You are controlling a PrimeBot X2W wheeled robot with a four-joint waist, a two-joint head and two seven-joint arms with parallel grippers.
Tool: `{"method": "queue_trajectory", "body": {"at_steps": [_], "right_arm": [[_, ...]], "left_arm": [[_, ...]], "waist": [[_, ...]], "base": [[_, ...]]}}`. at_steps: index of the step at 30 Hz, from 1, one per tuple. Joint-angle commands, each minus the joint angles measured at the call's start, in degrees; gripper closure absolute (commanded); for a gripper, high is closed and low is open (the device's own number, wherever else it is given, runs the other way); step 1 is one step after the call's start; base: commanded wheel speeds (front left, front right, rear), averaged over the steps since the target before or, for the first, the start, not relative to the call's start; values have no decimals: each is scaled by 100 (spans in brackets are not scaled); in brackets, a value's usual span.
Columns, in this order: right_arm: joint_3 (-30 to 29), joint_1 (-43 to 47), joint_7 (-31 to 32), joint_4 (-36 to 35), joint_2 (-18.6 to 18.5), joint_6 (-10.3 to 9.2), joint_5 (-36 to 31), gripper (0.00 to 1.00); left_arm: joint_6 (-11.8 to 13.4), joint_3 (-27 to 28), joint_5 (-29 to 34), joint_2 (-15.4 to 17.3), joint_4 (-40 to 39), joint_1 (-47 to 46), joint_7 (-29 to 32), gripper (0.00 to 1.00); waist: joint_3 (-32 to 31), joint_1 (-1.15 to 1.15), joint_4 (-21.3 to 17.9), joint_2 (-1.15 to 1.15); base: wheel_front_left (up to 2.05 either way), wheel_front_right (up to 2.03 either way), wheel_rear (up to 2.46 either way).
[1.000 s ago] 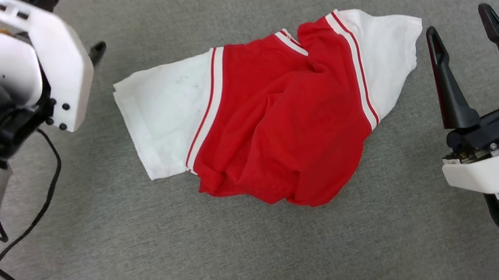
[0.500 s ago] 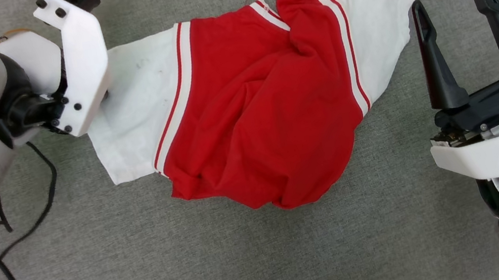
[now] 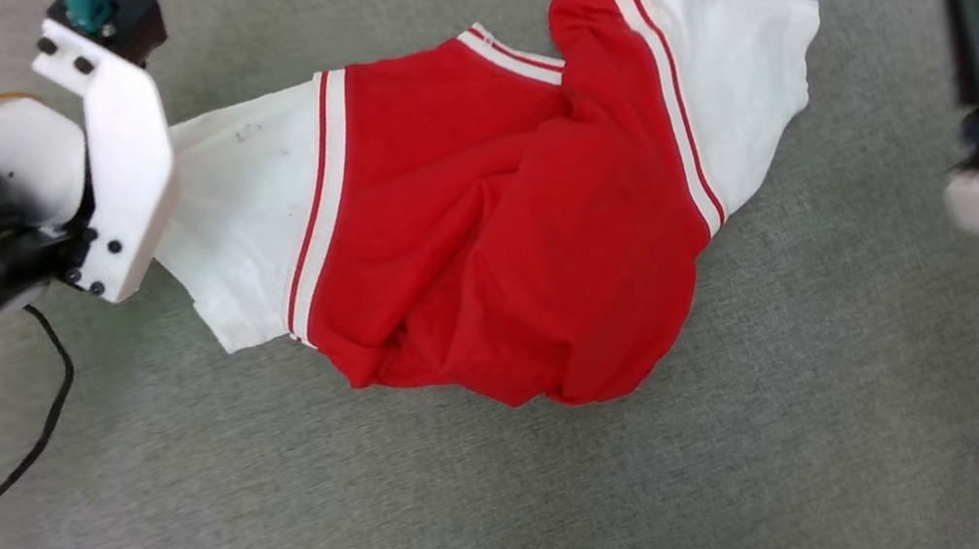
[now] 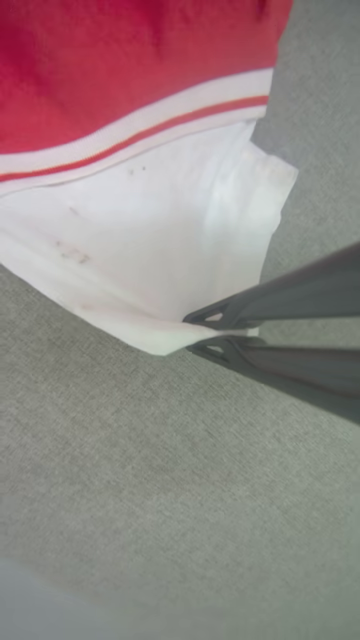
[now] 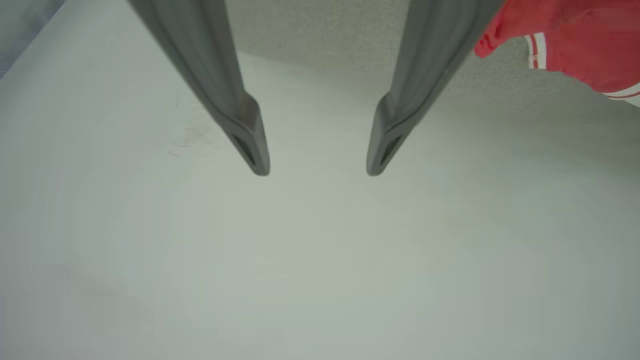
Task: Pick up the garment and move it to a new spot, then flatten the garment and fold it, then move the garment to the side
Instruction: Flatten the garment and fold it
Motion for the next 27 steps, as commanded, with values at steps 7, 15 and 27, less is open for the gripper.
{"method": "queue_trajectory", "body": {"at_steps": [7,15,27], "right_arm": [[255,-801,924,427,-1041,-4,123,0],[1811,-1811,3649,1059,-2637,-4,1742,0],[3721,-3224,7066,1917,-3689,-4,4390,0]], "left_arm": [[16,-41,-188,462,-464,302,-602,100],[108,42,-214,780,-965,497,-860,100],[188,94,-43,592,-1265,250,-994,100]], "waist": [[-502,0,436,0],[-520,0,783,0],[47,0,1218,0]], "base": [[0,0,0],[0,0,0],[0,0,0]]}}
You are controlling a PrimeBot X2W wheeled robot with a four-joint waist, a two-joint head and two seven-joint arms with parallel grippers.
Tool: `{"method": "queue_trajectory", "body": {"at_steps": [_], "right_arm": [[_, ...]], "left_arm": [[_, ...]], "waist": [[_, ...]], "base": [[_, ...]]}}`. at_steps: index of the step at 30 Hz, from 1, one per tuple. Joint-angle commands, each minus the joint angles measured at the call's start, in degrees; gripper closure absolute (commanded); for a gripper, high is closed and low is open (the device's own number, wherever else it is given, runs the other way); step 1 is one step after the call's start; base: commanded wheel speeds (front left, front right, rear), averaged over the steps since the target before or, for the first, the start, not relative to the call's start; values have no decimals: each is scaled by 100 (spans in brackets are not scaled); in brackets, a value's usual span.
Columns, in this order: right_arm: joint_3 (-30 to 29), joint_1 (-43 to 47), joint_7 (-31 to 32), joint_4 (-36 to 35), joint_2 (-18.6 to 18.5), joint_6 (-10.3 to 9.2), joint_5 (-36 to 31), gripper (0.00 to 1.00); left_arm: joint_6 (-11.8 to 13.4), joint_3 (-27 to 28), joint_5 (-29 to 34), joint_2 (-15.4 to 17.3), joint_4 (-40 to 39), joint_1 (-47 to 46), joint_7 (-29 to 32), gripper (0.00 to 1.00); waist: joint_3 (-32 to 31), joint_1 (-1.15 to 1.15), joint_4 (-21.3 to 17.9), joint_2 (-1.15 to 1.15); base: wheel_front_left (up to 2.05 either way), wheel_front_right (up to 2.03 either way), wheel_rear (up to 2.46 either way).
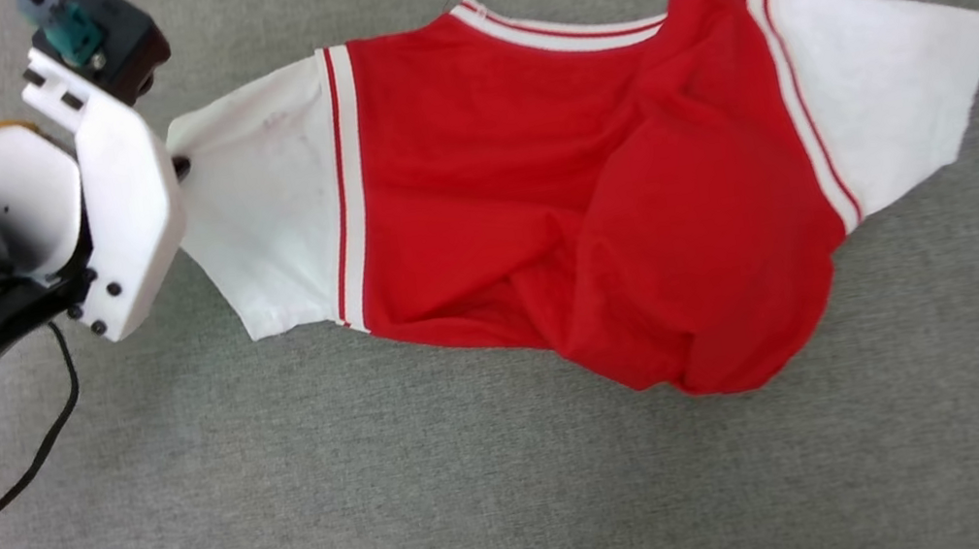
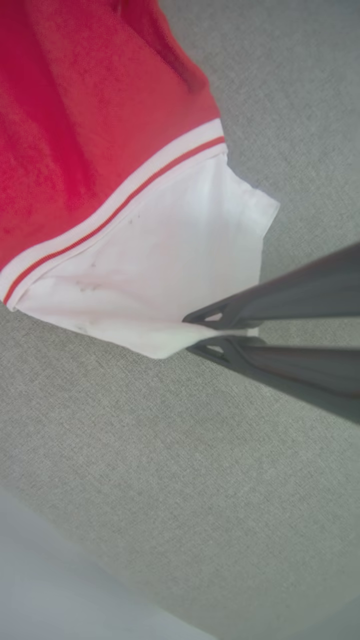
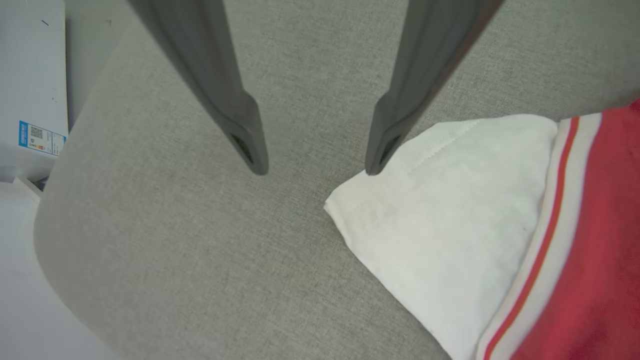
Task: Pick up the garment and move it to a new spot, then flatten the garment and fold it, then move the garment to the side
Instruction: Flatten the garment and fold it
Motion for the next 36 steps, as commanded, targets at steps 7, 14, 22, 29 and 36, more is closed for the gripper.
{"method": "queue_trajectory", "body": {"at_steps": [7,14,22,29,36], "right_arm": [[14,-144,162,776,288,-4,398,0],[265,442,-134,1411,714,-3,634,0],[273,173,-1001,1468,593,-2,774,100],[368,60,-2012,986,285,-4,921,100],[520,-46,-2780,408,-83,-4,830,100]], "left_arm": [[-44,21,142,-191,19,-230,-139,100],[-83,-26,190,-212,133,-242,-263,100],[-136,-101,178,-207,314,-76,-545,100],[-146,-10,258,-91,296,13,-1089,100],[-64,187,346,130,50,-40,-1504,100]], "waist": [[494,0,282,0],[618,0,323,0],[202,0,212,0],[-466,0,89,0],[-898,0,-20,0]], "base": [[0,0,0],[0,0,0],[0,0,0],[0,0,0],[0,0,0]]}}
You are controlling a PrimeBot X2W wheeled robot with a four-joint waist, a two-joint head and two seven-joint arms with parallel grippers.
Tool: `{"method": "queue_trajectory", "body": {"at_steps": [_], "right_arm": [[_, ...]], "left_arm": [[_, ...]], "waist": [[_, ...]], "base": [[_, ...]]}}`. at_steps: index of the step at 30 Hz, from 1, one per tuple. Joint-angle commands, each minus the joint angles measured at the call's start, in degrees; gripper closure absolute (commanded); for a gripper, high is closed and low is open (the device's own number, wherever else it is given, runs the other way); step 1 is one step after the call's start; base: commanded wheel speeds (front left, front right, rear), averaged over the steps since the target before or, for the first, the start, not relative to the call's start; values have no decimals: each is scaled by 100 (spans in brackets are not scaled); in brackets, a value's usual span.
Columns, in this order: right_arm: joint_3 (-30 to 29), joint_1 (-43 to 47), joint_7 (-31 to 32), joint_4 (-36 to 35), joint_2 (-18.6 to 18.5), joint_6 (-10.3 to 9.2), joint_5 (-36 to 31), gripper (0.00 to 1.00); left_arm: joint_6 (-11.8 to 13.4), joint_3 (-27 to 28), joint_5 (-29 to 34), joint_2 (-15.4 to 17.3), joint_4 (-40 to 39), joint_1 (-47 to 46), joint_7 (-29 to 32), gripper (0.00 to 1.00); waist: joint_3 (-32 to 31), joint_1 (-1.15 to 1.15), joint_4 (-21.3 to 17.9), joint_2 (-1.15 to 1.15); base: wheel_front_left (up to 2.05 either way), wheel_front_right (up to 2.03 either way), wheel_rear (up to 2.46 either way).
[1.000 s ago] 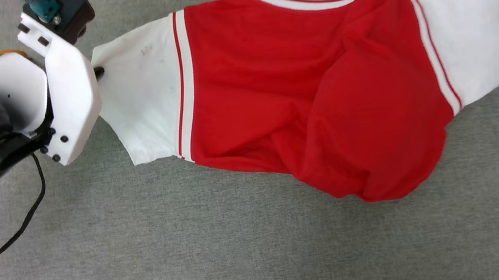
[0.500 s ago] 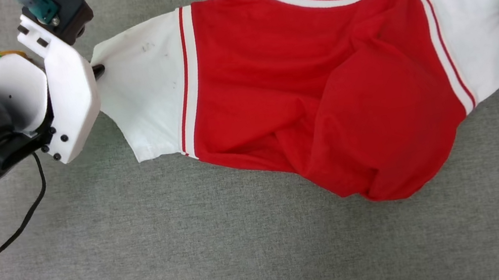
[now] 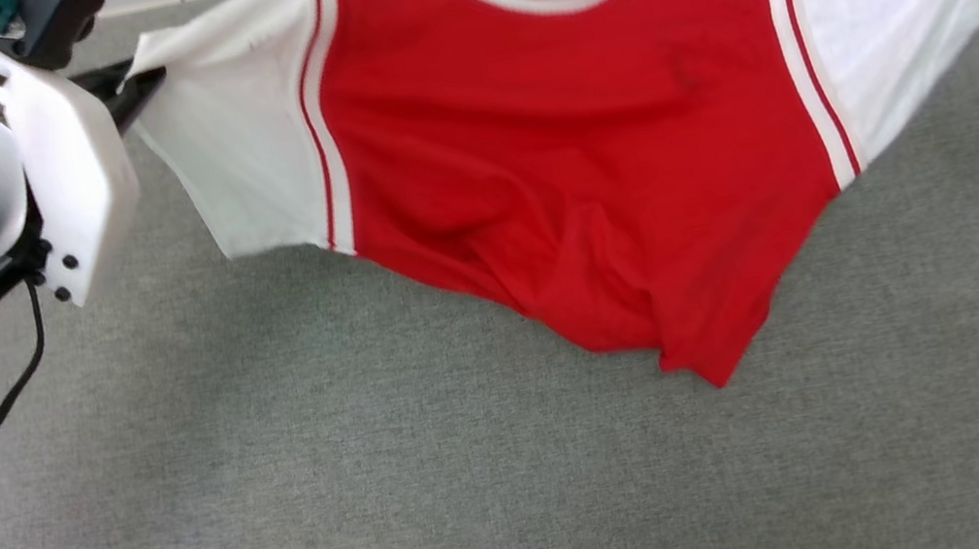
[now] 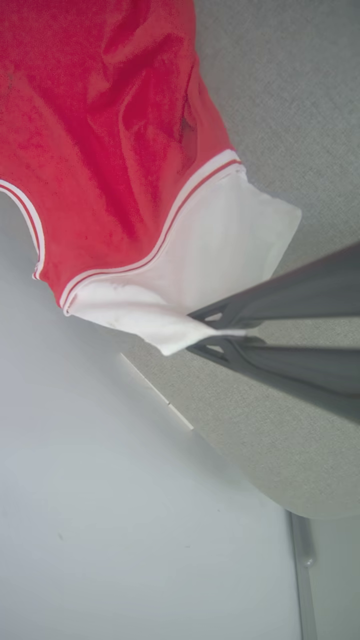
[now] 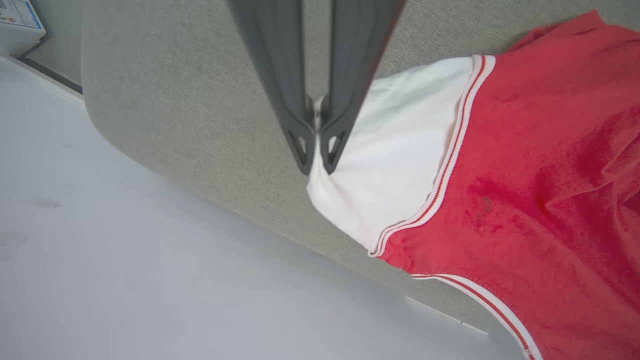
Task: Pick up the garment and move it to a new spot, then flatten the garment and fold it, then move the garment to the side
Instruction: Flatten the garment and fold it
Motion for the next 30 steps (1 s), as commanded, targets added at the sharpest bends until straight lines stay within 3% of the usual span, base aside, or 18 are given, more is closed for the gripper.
{"method": "queue_trajectory", "body": {"at_steps": [1,7,13,21,30], "right_arm": [[-2,-70,-88,-68,-57,-4,7,100],[-159,-279,-598,-405,-192,-4,-238,100],[-492,-533,-845,-496,1,-4,-544,100],[-918,-1225,-959,-111,475,-4,-1397,100],[-917,-2768,-900,795,1063,-4,-2308,100]], "left_arm": [[36,61,31,35,-59,-29,-72,100],[139,323,68,143,-337,-280,-332,100],[241,519,236,38,-400,-592,-543,100],[299,660,519,-410,32,-1087,-877,100],[204,869,935,-1089,1082,-2238,-1285,100]], "waist": [[-180,0,-80,0],[-457,0,-163,0],[-662,0,-239,0],[-599,0,-243,0],[166,0,-171,0]], "base": [[0,0,0],[0,0,0],[0,0,0],[0,0,0],[0,0,0]]}}
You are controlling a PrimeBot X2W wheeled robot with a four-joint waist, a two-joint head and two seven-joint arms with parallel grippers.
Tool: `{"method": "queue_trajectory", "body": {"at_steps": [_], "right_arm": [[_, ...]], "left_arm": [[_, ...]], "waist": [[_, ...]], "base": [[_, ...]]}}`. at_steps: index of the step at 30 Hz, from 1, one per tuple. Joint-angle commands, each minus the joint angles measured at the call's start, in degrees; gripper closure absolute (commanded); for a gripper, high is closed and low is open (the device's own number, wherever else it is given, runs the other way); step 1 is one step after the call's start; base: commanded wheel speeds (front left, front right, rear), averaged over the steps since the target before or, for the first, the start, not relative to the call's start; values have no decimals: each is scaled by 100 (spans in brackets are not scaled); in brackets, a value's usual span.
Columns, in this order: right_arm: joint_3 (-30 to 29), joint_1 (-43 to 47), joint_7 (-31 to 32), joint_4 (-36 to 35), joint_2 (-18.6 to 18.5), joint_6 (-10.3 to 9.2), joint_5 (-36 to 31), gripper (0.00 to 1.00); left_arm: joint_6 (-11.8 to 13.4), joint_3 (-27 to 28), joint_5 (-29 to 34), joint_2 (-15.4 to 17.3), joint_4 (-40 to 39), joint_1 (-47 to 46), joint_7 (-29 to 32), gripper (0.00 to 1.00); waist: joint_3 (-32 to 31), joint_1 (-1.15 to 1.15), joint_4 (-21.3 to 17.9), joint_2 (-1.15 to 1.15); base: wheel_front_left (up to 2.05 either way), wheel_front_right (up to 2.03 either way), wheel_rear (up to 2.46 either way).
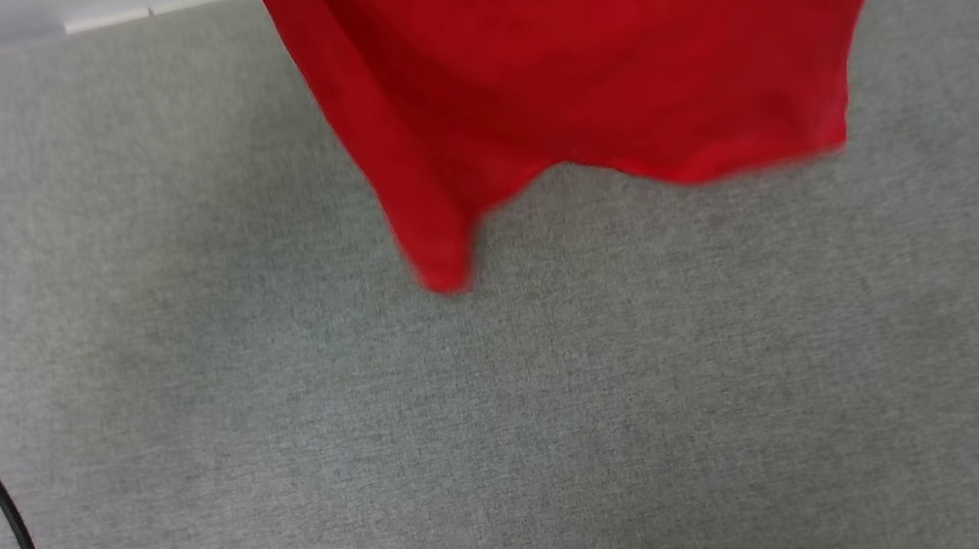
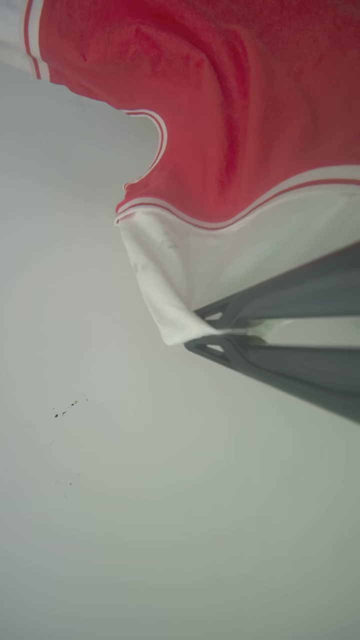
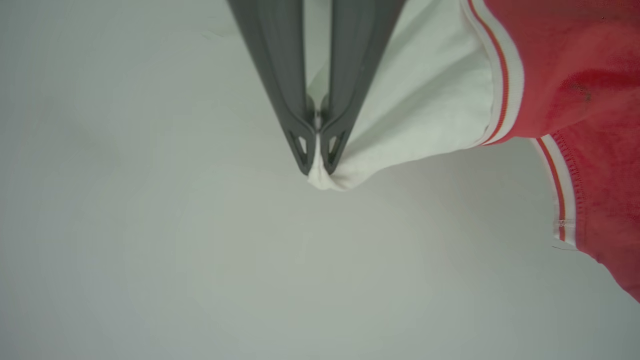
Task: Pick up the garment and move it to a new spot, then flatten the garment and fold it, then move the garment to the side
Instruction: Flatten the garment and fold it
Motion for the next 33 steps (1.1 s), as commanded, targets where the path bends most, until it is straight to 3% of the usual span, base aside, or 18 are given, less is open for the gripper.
{"method": "queue_trajectory", "body": {"at_steps": [1,8,16,28,33], "right_arm": [[-6,-247,-56,146,97,-4,-136,100],[-113,-1484,-596,961,495,-4,-757,100],[-29,-2212,-1056,1821,929,-4,-1054,100],[739,-1216,-1863,2547,1181,-4,-501,100],[1341,-301,-2172,2494,1165,-5,-130,100]], "left_arm": [[-32,25,68,-79,146,-195,-70,100],[-67,229,400,-594,1020,-1184,-824,100],[-159,302,477,-796,1766,-1622,-1299,100],[-309,-72,160,-976,2418,-431,-2200,100],[-324,-200,-111,-808,2248,557,-2483,100]], "waist": [[310,0,55,0],[878,0,161,0],[1252,0,195,0],[1101,0,222,0],[764,0,149,0]], "base": [[0,0,0],[0,0,0],[0,0,0],[0,0,0],[0,0,0]]}}
